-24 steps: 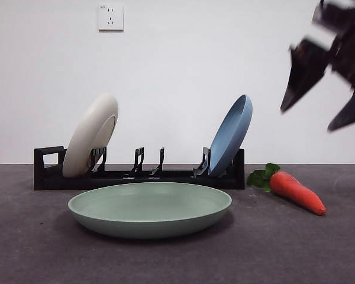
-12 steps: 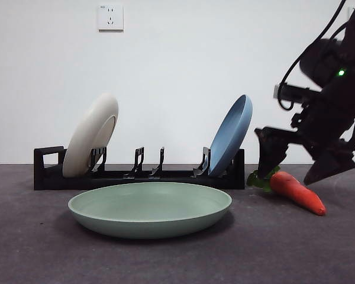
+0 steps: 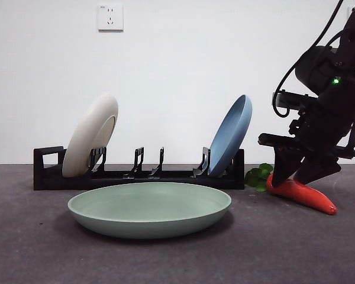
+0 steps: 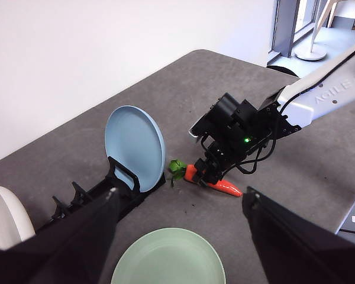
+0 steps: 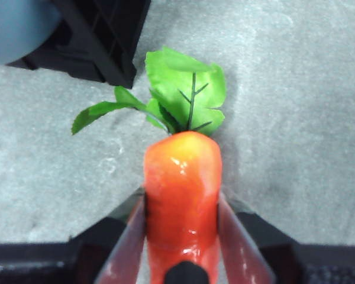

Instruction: Take the green plate from the plate rack,put the plate on the table,take the carrot from the table,put the carrot in the plate

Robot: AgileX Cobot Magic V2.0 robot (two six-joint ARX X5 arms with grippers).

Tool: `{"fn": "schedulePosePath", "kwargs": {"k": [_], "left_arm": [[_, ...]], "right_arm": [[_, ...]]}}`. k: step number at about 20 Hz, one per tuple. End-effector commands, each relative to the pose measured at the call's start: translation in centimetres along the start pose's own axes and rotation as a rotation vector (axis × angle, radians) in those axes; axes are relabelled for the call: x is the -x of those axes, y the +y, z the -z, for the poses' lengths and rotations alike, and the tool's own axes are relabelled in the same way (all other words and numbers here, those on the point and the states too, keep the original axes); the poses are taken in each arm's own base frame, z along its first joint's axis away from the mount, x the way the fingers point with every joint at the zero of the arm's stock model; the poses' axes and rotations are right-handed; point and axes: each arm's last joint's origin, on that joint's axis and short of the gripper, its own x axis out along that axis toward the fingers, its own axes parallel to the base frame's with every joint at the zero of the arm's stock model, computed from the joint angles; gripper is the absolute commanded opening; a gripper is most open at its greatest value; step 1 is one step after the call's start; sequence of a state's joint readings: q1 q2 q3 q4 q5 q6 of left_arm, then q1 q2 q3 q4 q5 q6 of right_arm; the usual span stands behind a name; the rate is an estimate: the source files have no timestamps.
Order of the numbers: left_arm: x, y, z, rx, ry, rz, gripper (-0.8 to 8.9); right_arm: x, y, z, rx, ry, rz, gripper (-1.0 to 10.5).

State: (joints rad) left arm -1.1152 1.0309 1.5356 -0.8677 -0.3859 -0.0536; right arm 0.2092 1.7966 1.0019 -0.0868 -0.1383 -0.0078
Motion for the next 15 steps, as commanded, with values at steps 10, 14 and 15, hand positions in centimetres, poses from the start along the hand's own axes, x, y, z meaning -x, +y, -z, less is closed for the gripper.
{"fn": "schedulePosePath", "kwargs": {"k": [10,14,15], "left_arm": [[0.0,0.0,0.1,0.005,0.002,-0.002,3.50],[0.0,0.0,0.2,0.001,0.012,-0.002,3.50],[0.0,0.0,0.2,-0.002,0.018,-0.002,3.50]], "right_arm": [[8.6,10.5,-0.9,0.129,-0.053,-0.221,-0.1],[6.4,15.8,-0.1,0.170,-0.108,-0.340,-0.1],[5.5,16.7,0.1,0.169,-0.115,-0.359,-0.1]]}}
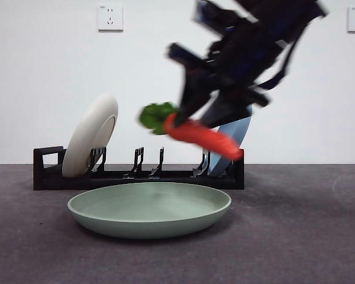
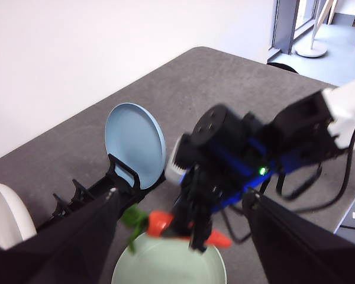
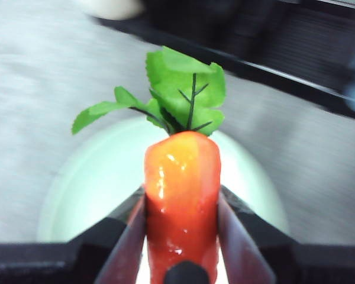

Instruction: Take the green plate from the plate rack,put the plate on the table,take the carrot from the table,put the carrot in the plate

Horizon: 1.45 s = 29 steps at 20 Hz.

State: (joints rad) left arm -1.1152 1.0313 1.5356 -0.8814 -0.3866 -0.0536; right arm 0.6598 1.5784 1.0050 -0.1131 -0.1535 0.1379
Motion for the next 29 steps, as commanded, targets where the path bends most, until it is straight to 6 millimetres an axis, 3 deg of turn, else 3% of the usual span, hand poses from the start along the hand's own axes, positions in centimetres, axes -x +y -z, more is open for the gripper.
{"fn": "schedulePosePath", "kwargs": {"k": [1,6,11,12,15,16,19,21,23,26,29], "left_arm": [[0.1,0.0,0.2,0.001,0.011,-0.001,3.50],[0.1,0.0,0.4,-0.009,0.037,-0.003,3.50],[0.1,0.0,0.6,-0.015,0.050,-0.004,3.50],[0.1,0.0,0.6,-0.015,0.051,-0.004,3.50],[0.1,0.0,0.7,-0.019,0.061,-0.004,3.50],[0.1,0.0,0.8,-0.023,0.069,-0.005,3.50],[0.1,0.1,1.0,-0.031,0.089,-0.006,3.50],[0.1,0.1,1.1,-0.037,0.103,-0.007,3.50],[0.1,0.1,1.4,-0.049,0.130,-0.009,3.50],[0.2,0.2,1.9,-0.075,0.186,-0.012,3.50],[0.3,0.2,2.4,-0.094,0.232,-0.013,3.50]], "right_arm": [[-2.7,1.0,0.9,-0.034,-0.001,-0.030,-0.1],[-7.7,1.4,3.6,-0.029,0.042,-0.013,-0.1],[-8.8,1.2,4.6,-0.030,0.084,0.003,0.0],[-8.8,1.2,4.6,-0.031,0.085,0.003,0.6],[-8.7,1.3,4.6,-0.033,0.084,0.003,4.5],[-8.7,1.3,4.5,-0.033,0.081,0.002,5.2],[-8.3,1.4,4.1,-0.031,0.065,-0.005,5.1],[-7.1,1.6,3.3,-0.029,0.048,-0.008,5.1],[-4.8,2.1,2.1,-0.019,0.030,-0.012,5.1],[0.8,2.9,0.3,-0.014,0.012,-0.018,5.0],[7.4,3.6,0.1,-0.017,0.043,-0.014,5.0]]}}
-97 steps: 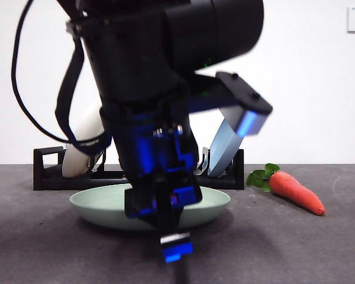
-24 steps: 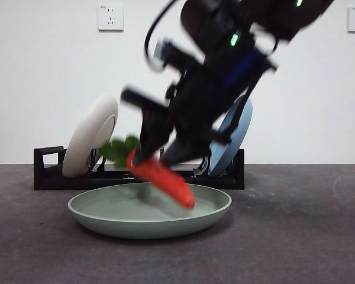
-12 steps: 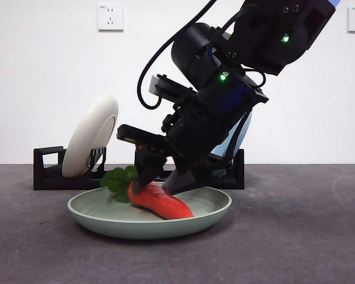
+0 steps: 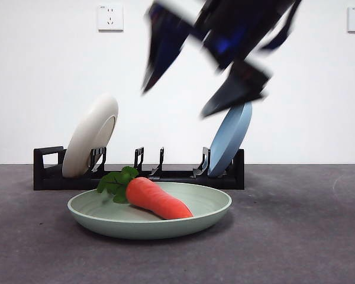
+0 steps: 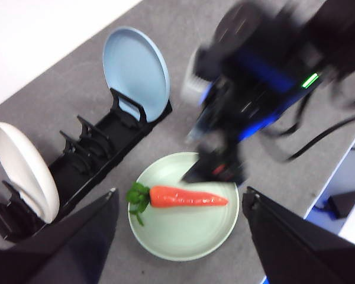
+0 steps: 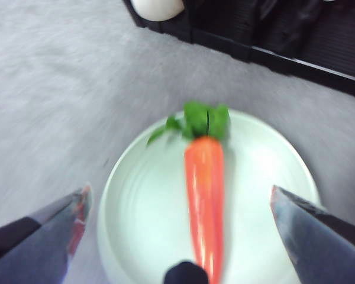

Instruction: Take the green plate from the plate rack,put the plate on the table,take the carrot from the table,put the carrot in the plate

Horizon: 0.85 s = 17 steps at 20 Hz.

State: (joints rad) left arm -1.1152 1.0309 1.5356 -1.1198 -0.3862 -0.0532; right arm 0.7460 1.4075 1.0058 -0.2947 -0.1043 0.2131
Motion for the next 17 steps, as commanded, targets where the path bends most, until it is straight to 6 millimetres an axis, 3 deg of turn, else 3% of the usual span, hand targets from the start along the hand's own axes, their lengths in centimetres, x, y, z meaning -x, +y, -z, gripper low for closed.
{"fn": "schedulePosePath", "kwargs": {"k": [1,5,9,13,14,17], "left_arm": [[0.0,0.0,0.3,-0.009,0.025,-0.001,3.50],[0.0,0.0,0.6,-0.015,0.052,0.004,3.50],[0.1,-0.2,0.9,-0.022,0.085,0.095,3.45],[0.1,-0.5,1.2,-0.028,0.122,0.176,3.41],[0.2,-0.5,1.3,-0.029,0.131,0.180,3.31],[0.2,-0.4,1.4,-0.016,0.147,0.178,0.92]], "right_arm": [[4.6,0.5,0.6,0.004,0.036,0.003,5.0],[12.1,0.8,2.5,0.022,0.038,0.002,5.0],[16.8,1.2,4.5,0.024,0.032,-0.114,5.0],[18.6,1.1,6.0,0.018,0.069,-0.124,4.8],[18.6,1.1,6.2,0.015,0.085,-0.120,4.1],[18.6,1.1,6.3,0.013,0.101,-0.117,1.3]]}}
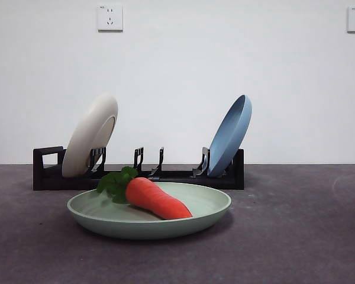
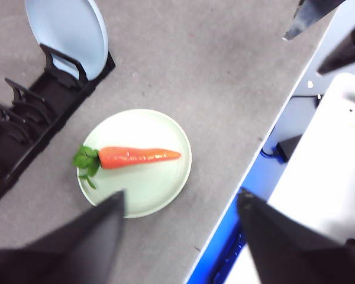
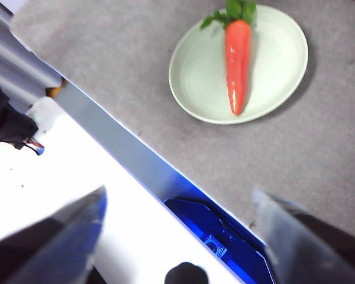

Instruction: Take the green plate from the plate rack,put the plate on the table,take the carrot from the table,put the carrot in the plate

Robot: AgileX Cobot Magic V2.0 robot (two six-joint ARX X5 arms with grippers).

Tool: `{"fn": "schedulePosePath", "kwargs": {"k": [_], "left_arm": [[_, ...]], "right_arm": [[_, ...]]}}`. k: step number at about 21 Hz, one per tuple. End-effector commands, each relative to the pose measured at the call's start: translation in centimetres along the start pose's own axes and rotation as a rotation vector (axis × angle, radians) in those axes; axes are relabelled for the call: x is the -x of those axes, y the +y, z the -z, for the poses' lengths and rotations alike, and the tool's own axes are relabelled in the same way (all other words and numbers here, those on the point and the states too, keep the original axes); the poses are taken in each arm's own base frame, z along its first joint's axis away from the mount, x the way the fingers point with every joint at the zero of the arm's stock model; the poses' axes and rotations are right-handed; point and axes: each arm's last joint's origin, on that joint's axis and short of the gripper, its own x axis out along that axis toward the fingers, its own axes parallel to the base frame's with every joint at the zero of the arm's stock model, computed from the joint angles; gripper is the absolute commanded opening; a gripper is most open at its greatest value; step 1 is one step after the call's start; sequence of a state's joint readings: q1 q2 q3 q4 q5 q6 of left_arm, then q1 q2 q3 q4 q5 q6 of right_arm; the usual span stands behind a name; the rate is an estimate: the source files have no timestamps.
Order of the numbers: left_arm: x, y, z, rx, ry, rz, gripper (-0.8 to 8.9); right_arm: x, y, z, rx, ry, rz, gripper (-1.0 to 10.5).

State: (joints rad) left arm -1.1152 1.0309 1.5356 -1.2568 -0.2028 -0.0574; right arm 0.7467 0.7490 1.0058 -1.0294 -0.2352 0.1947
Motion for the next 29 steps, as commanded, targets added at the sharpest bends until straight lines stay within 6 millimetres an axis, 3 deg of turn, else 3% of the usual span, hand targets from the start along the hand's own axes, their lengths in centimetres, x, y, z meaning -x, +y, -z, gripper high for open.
{"fn": "schedulePosePath", "kwargs": {"k": [1,2,29], "left_arm": [[0.02,-0.03,0.11,0.019,0.006,0.004,0.22],[0.02,-0.03,0.14,0.019,0.009,0.003,-0.16],[0.01,-0.01,0.20,0.016,0.016,-0.003,-0.03]], "right_arm": [[-0.07,0.02,-0.02,0.008,0.001,-0.003,0.5],[-0.08,0.02,-0.03,0.015,0.000,-0.003,-0.3],[-0.08,0.00,-0.03,0.021,0.000,0.004,0.0]]}}
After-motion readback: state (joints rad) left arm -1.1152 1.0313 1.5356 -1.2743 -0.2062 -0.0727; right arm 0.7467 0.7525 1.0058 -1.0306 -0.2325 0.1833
